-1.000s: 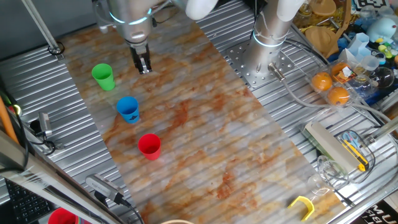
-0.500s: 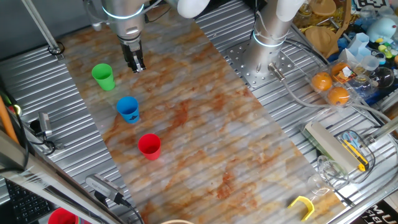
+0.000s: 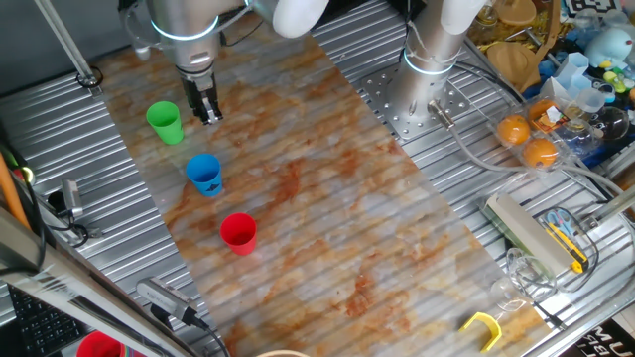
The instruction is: Stack the cups
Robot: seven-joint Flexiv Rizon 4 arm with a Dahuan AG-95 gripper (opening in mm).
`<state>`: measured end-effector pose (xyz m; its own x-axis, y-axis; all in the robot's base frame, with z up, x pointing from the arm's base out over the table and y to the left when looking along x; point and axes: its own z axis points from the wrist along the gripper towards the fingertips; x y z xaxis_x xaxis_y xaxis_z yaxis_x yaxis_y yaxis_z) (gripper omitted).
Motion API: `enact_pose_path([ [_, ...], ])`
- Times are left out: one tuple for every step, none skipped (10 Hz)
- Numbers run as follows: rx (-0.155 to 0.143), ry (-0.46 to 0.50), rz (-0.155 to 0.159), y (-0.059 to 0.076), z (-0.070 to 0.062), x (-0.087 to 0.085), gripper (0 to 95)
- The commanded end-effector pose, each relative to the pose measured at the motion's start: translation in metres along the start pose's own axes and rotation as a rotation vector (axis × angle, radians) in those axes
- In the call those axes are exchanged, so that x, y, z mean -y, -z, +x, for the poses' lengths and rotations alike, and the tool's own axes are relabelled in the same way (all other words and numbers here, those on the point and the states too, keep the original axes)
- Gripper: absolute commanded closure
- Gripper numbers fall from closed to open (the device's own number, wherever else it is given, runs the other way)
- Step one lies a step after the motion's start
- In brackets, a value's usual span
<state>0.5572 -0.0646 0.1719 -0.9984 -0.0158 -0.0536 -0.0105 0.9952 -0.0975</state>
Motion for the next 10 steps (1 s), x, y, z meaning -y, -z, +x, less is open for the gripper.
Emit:
enact_pose_path([
  [-0.01, 0.019, 0.02, -0.007, -0.002, 0.005, 95.0],
  [-0.015, 0.047, 0.023, -0.014, -0.001, 0.01, 95.0],
  [-0.01, 0.055, 0.025, -0.019, 0.0, 0.013, 95.0],
  [-0.009, 0.073, 0.025, -0.025, -0.001, 0.015, 95.0],
  [-0.019, 0.094, 0.025, -0.025, -0.001, 0.015, 95.0],
  [-0.017, 0.11, 0.025, -0.026, 0.0, 0.017, 95.0],
  [-0.019, 0.1, 0.023, -0.026, 0.0, 0.017, 95.0],
  [-0.023, 0.103, 0.022, -0.026, 0.0, 0.017, 95.0],
  [-0.026, 0.097, 0.024, -0.027, 0.0, 0.017, 95.0],
  [-0.027, 0.091, 0.025, -0.027, 0.0, 0.017, 95.0],
])
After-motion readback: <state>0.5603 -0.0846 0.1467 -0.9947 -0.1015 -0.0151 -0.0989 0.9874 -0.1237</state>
